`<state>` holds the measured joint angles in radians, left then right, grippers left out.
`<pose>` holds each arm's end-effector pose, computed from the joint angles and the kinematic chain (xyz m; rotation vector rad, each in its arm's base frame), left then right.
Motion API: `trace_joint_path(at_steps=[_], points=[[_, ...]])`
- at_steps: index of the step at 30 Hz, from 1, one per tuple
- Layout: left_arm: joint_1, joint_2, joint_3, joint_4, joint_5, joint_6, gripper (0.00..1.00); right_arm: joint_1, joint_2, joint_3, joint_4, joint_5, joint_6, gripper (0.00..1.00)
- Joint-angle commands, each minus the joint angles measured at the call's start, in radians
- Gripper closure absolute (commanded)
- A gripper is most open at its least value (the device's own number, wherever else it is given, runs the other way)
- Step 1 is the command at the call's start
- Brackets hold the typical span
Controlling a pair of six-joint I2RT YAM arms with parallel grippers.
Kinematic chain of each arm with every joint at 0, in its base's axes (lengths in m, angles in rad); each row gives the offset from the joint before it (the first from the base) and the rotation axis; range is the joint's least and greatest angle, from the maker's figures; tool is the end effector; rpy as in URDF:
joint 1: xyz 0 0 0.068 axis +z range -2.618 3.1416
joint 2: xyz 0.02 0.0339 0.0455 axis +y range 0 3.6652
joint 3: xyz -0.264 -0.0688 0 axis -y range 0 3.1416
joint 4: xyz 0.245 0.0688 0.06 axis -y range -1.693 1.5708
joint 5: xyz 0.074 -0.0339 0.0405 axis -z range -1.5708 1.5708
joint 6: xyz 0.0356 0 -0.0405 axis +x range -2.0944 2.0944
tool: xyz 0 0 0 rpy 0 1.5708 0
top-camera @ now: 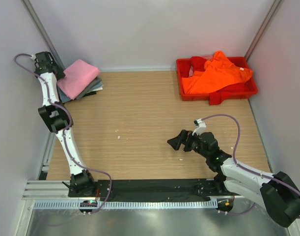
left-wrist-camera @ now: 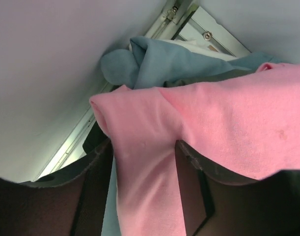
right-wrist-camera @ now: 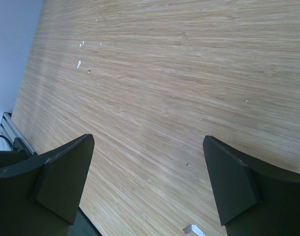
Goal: Fold and stack the t-shirts
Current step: Neatly place the folded tshirt to the corner, then reset both grippers
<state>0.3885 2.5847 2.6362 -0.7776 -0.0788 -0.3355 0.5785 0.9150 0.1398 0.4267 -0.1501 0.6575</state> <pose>0.5242 0.2176 0.2529 -0.8514 2.1334 0.1178 0.1467 0.1021 0.1568 -0.0268 2.0396 0.9517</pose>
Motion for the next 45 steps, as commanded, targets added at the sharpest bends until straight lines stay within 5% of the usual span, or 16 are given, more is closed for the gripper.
trace_joint_path(at_steps=[1,4,5,23,30,37,39,41,45], points=[[0.013,-0.086,0.024,0.003,-0.065,-0.026,0.39,-0.008,-0.004,0.009,0.069,0.003,0.002,0.0],[0.012,-0.149,-0.019,-0.002,-0.056,-0.059,0.22,-0.006,-0.005,0.007,0.067,0.004,0.002,0.0],[0.012,-0.167,-0.059,0.001,-0.049,-0.065,0.01,-0.008,-0.005,0.006,0.069,0.003,0.002,0.0],[-0.129,-0.728,-0.712,0.185,-0.176,-0.154,0.0,-0.006,-0.005,0.009,0.064,0.007,0.002,0.0],[-0.286,-1.055,-1.014,0.305,-0.102,-0.152,0.0,-0.006,-0.007,0.011,0.064,0.006,0.004,0.0],[-0.476,-1.26,-1.085,0.219,0.037,0.033,0.0,-0.006,-0.062,-0.008,0.06,0.009,0.004,0.0],[-0.514,-1.358,-1.295,0.372,0.004,0.081,0.0,-0.008,-0.076,-0.009,0.049,0.024,0.007,0.0],[-0.514,-1.527,-1.48,0.563,-0.062,-0.059,0.0,-0.006,-0.087,-0.012,0.037,0.033,0.01,0.0],[-0.51,-1.643,-1.604,0.497,0.065,-0.117,0.05,-0.006,-0.117,-0.019,0.015,0.049,0.018,0.0]])
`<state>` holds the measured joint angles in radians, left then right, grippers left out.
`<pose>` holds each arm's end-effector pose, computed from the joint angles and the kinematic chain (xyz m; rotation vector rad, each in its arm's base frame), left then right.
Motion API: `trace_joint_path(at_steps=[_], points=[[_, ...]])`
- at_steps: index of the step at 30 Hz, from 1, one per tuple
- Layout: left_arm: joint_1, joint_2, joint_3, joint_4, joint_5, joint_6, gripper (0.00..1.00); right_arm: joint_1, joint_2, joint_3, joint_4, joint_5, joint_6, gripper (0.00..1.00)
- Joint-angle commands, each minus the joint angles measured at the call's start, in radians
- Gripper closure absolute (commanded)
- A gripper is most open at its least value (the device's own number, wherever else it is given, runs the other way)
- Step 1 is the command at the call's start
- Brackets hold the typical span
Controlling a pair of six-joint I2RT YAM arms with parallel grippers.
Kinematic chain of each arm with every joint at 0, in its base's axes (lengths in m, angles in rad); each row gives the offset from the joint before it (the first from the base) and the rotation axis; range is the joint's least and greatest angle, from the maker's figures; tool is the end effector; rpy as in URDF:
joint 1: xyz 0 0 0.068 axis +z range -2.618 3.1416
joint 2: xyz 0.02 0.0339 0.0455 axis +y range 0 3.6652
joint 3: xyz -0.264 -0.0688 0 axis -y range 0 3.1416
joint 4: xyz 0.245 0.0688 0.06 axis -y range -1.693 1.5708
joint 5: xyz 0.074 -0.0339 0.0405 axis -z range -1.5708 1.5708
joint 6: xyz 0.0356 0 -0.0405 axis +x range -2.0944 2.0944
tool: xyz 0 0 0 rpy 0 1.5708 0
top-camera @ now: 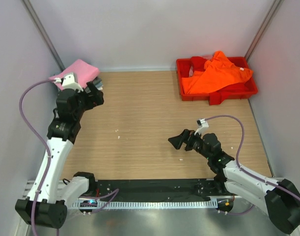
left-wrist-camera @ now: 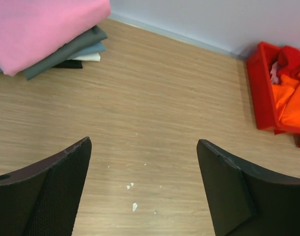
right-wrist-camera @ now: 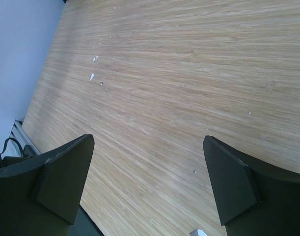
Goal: Fold and stack the t-shirts
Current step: Reset both grippers
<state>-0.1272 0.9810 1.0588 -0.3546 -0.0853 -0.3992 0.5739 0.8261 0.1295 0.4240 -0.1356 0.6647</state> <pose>0.2167 -0.0247 0.3818 -0.3108 1.8301 -0.2882 0.1424 0.0978 0.1670 -0.0119 1.9592 0.9700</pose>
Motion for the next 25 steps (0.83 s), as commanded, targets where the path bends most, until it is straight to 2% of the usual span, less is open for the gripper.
trace_joint_path(at_steps=[1,3,5,7,10,13,15,19,21,25], points=[[0.006,-0.036,0.005,0.022,0.071,-0.07,0.15,-0.002,-0.044,-0.011,0.016,0.033,0.009,0.0],[0.006,-0.027,0.038,-0.137,0.073,-0.069,0.18,-0.002,-0.053,-0.014,0.013,0.033,0.009,0.0],[0.006,-0.031,0.05,-0.252,0.061,-0.055,0.15,-0.002,-0.053,-0.013,0.007,0.036,0.012,0.0],[0.005,-0.065,0.038,-0.308,0.001,-0.05,0.11,-0.002,-0.05,-0.005,-0.001,0.04,0.015,0.0],[0.006,-0.122,0.0,-0.456,-0.068,-0.102,0.13,-0.002,-0.044,0.009,-0.039,0.063,0.019,0.0],[0.006,-0.189,-0.075,-0.48,-0.006,-0.113,0.15,-0.002,-0.044,0.022,-0.065,0.088,0.027,0.0],[-0.008,-0.232,-0.124,-0.462,-0.034,-0.125,0.15,-0.002,-0.035,0.031,-0.083,0.103,0.033,0.0],[-0.023,-0.263,-0.131,-0.452,-0.018,-0.121,0.14,-0.002,0.013,0.064,-0.134,0.131,0.05,0.0],[-0.028,-0.26,-0.131,-0.446,-0.007,-0.124,0.14,-0.002,0.047,0.07,-0.11,0.085,0.032,0.0],[-0.028,-0.231,-0.132,-0.443,0.016,-0.118,0.15,0.0,0.057,0.079,-0.118,0.111,0.053,0.0]])
